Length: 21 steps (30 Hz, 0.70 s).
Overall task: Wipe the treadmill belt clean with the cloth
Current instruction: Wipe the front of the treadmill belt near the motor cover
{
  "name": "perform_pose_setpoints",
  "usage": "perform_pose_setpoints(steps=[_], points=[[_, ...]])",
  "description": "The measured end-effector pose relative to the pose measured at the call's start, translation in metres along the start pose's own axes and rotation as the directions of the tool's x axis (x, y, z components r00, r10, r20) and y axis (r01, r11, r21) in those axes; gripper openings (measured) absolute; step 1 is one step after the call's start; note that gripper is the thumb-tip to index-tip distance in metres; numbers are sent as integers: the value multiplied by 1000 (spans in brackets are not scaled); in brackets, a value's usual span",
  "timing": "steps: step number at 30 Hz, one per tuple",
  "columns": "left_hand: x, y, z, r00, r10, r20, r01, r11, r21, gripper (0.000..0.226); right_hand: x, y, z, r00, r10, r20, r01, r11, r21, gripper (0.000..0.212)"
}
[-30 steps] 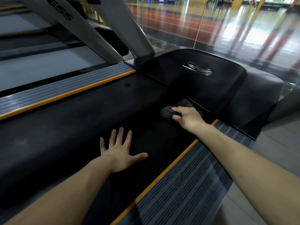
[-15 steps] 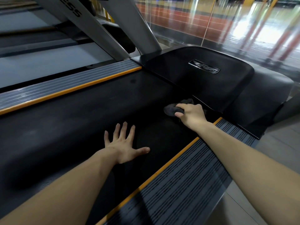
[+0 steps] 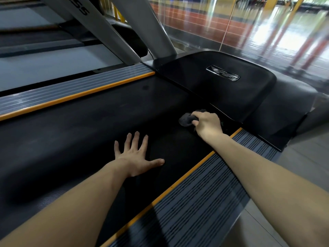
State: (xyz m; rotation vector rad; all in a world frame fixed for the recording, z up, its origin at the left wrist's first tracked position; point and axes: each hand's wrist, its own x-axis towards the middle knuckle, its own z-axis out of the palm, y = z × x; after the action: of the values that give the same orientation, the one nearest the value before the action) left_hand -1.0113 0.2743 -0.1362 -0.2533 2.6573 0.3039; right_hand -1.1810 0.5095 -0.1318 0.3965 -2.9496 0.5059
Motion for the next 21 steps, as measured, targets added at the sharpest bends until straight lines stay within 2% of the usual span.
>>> perform_pose_setpoints(steps=[1,3,5,7,9,11,12,14,17,21], points=[[0,0,0,1000,0,3,0,1000,-1,119,-5,-7,-2,1000,-13,11,13,1000,6,10],[0,-1,2,1000,4,-3,-4,1000,4,119,-22,-26,1,990,-141,24,142,990,-18,20],[1,-2,4,1000,6,-19,-6,1000,16,118,-54,-49,11,945,-327,15,326,945,14,28],[1,-2,5,1000,6,-23,-6,1000,15,118,-65,-49,16,891,-451,55,445,890,99,30],[2,-2,5,1000,7,-18,-7,1000,6,118,-40,-28,7,906,-413,94,407,910,78,28],[3,-2,5,1000,3,-15,-3,1000,-2,120,-3,6,-9,981,-193,9,193,981,-2,22],[3,-3,5,1000,2,-16,-2,1000,-4,120,12,25,-17,996,-76,-47,75,997,-20,20],[2,-4,5,1000,1,-21,-1,1000,-3,120,21,37,-22,996,-5,-86,2,999,-33,20],[2,-2,4,1000,3,-9,-3,1000,-1,120,-8,2,-15,994,-113,-2,113,990,-84,22],[3,-1,3,1000,-17,3,17,1000,16,120,-69,-31,-3,933,-354,66,350,934,71,28]])
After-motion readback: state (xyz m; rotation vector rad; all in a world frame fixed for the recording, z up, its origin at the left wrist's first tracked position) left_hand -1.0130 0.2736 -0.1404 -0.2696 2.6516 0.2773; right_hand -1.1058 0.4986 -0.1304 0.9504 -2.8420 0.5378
